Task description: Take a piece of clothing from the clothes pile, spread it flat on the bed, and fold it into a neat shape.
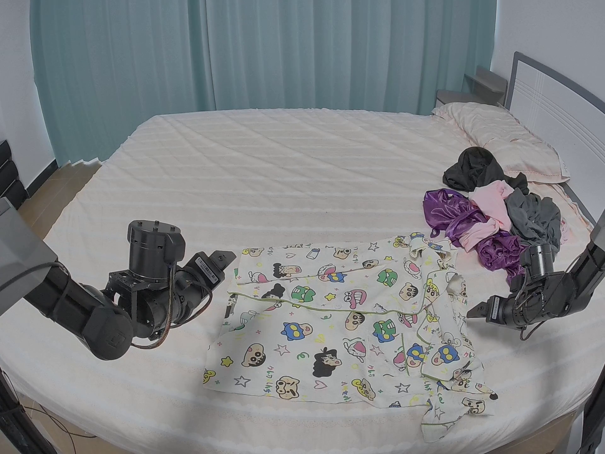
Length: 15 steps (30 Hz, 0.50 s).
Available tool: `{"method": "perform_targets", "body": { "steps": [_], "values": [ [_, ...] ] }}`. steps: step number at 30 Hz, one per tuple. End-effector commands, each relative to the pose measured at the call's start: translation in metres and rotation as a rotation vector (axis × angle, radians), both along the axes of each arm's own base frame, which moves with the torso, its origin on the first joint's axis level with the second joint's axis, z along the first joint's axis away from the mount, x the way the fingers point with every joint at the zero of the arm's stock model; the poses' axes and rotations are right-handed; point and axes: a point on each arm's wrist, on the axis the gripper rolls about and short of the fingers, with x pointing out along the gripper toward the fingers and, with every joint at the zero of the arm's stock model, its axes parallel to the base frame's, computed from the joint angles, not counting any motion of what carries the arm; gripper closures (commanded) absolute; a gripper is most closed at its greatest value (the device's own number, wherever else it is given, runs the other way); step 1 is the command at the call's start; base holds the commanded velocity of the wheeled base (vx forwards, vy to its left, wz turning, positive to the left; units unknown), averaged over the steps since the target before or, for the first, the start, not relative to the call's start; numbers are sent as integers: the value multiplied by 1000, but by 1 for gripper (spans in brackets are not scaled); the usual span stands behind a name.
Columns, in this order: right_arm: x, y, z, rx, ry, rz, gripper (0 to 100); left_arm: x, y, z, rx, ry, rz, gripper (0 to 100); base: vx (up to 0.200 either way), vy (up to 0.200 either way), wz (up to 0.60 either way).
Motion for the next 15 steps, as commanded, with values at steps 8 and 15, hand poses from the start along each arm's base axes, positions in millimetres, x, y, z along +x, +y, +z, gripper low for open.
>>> {"method": "perform_targets", "body": {
  "steps": [8, 15],
  "values": [
    [14, 26, -27, -12, 23, 68, 0, -1, 0, -3, 5, 11, 0, 0, 0, 0, 0],
    [20, 33, -32, -10, 22, 83, 0, -1, 0, -4, 6, 15, 0, 0, 0, 0, 0]
  ]
}}
